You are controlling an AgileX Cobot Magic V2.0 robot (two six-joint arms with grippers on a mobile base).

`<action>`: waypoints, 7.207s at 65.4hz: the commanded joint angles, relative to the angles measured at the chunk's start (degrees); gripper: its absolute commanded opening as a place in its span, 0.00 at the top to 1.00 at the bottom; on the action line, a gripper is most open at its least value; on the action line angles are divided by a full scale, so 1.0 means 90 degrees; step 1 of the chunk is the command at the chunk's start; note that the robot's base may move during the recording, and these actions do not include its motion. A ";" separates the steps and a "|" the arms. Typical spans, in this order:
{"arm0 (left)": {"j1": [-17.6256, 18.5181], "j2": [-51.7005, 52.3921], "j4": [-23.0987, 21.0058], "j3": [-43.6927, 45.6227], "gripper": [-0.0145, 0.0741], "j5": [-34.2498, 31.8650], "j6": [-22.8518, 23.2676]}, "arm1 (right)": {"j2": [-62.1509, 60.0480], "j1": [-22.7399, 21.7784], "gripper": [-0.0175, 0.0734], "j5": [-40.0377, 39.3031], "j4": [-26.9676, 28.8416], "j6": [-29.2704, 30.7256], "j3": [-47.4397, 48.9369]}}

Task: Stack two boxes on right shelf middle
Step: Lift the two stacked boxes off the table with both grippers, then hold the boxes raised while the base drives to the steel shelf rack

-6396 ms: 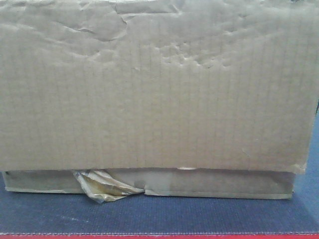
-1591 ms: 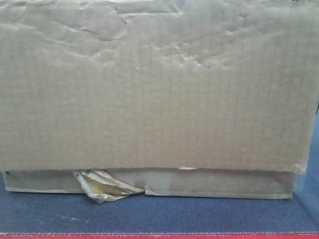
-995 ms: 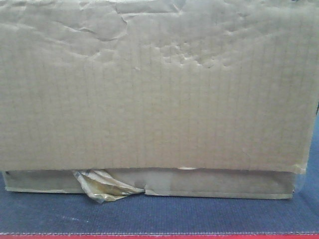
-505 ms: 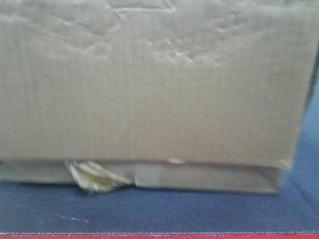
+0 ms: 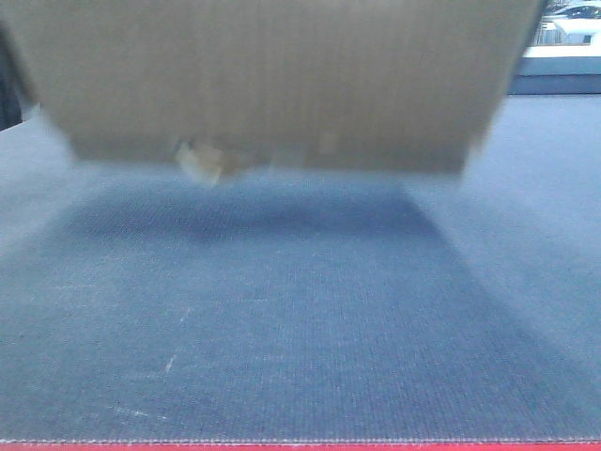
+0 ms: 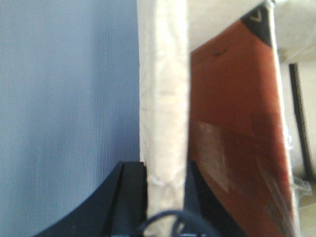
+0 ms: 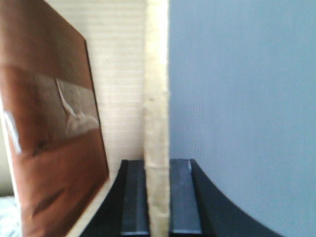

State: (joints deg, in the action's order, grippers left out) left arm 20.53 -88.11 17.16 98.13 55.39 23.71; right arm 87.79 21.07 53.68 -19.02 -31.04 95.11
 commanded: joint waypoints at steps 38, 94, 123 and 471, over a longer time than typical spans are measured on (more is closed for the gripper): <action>-0.0104 0.0154 0.0901 0.0634 0.96 -0.1650 0.0381 | -0.0045 -0.0033 0.97 -0.1209 -0.0840 -0.0045 0.0697; -0.0359 0.0178 0.1065 0.0634 0.96 -0.1744 0.0212 | -0.0045 -0.0044 0.97 -0.1858 -0.0844 -0.0045 0.0697; -0.0359 0.0178 0.1065 0.0634 0.96 -0.1756 0.0212 | -0.0045 -0.0044 0.97 -0.1884 -0.0844 -0.0045 0.0697; -0.0359 -0.0019 0.1134 0.0634 0.96 -0.1981 0.0212 | -0.0045 -0.0044 0.97 -0.3021 -0.0844 -0.0045 0.0697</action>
State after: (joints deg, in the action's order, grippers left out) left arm 17.37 -88.70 26.52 103.30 39.89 25.70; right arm 88.69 20.73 31.44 -26.43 -31.30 100.51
